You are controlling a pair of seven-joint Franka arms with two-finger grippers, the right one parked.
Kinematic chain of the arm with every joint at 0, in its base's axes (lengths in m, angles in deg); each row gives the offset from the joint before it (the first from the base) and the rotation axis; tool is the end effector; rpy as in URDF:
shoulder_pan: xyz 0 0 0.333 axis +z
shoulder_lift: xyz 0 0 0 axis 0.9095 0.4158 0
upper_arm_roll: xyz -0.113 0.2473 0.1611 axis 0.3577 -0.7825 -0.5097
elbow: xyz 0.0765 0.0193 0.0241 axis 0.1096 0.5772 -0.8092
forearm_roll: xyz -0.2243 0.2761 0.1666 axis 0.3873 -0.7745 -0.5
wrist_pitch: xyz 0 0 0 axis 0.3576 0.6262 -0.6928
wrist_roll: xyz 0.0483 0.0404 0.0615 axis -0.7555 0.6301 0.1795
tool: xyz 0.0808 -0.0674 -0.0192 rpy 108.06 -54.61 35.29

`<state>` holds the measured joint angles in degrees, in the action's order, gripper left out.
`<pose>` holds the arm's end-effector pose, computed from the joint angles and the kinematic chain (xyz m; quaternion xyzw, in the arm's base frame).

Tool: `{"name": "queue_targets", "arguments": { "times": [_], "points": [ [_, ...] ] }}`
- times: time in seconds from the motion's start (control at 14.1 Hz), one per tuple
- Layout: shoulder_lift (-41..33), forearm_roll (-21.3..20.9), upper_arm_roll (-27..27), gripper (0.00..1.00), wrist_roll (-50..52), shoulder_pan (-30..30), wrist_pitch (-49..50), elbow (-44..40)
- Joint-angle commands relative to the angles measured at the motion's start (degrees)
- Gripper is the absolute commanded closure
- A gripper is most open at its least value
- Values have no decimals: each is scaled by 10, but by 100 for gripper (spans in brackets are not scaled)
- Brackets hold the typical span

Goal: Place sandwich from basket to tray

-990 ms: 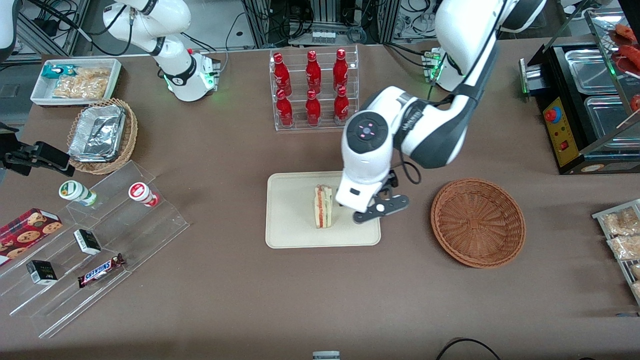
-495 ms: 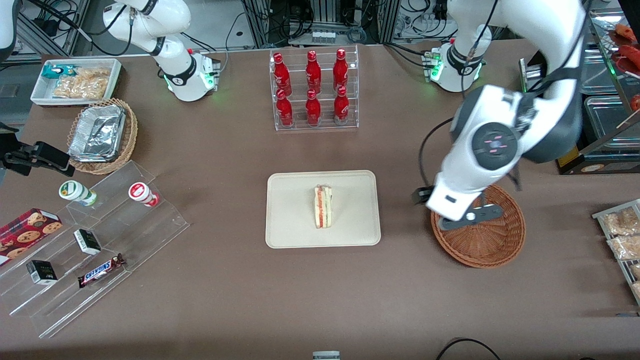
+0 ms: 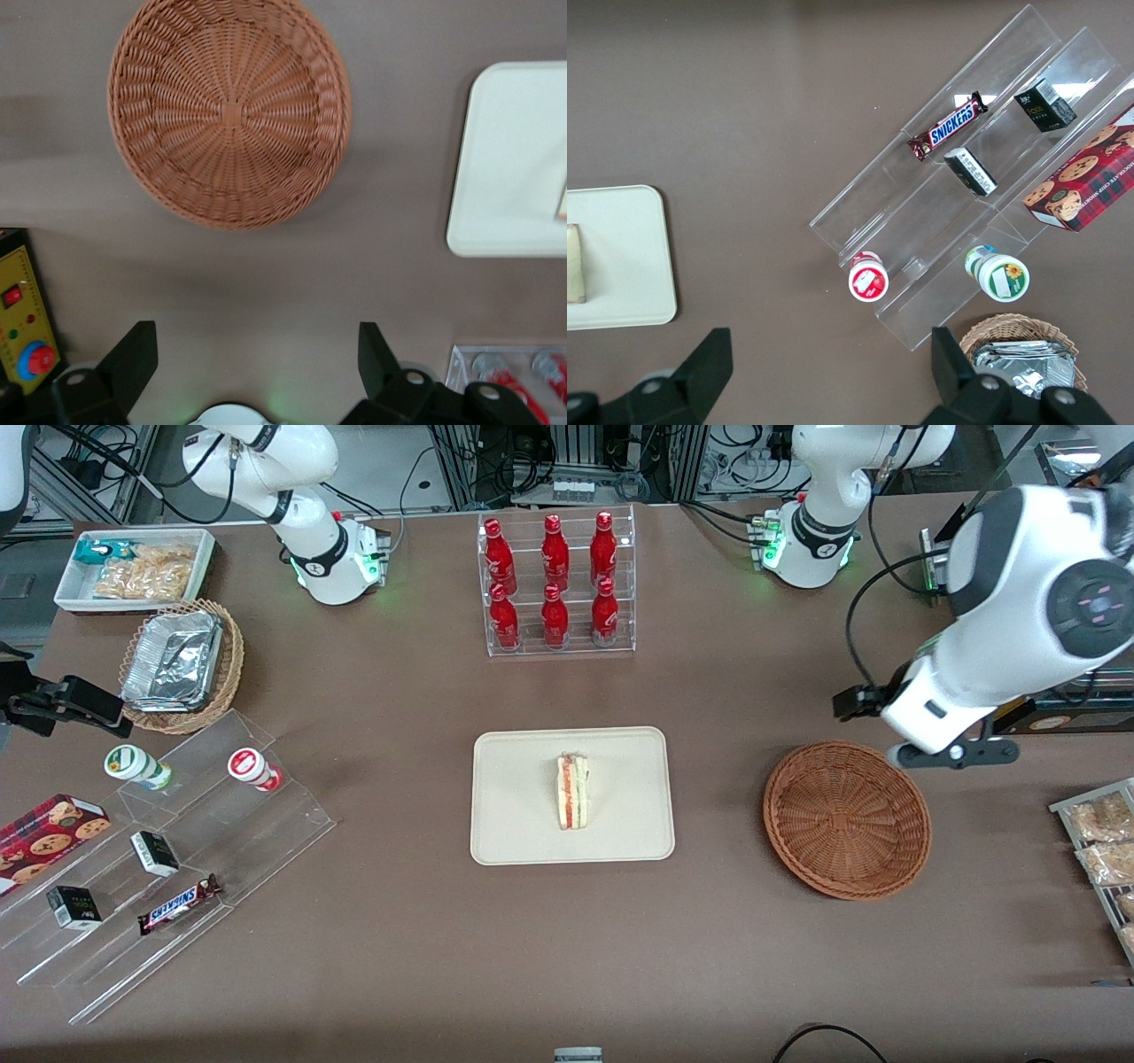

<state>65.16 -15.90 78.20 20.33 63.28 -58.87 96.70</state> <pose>0.5612 -0.0981 0.5265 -0.9943 0.0057 0.1064 0.0105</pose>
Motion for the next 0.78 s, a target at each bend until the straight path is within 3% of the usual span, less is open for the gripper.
{"name": "queue_targets", "arguments": {
  "times": [0.0, 0.35, 0.71],
  "points": [
    [-57, 19, 5, 0, -90, 35, 15, 44],
    [-102, 16, -55, 0, -166, 33, 25, 38],
    [-102, 2, -66, 0, -165, 25, 7, 16]
  ]
}}
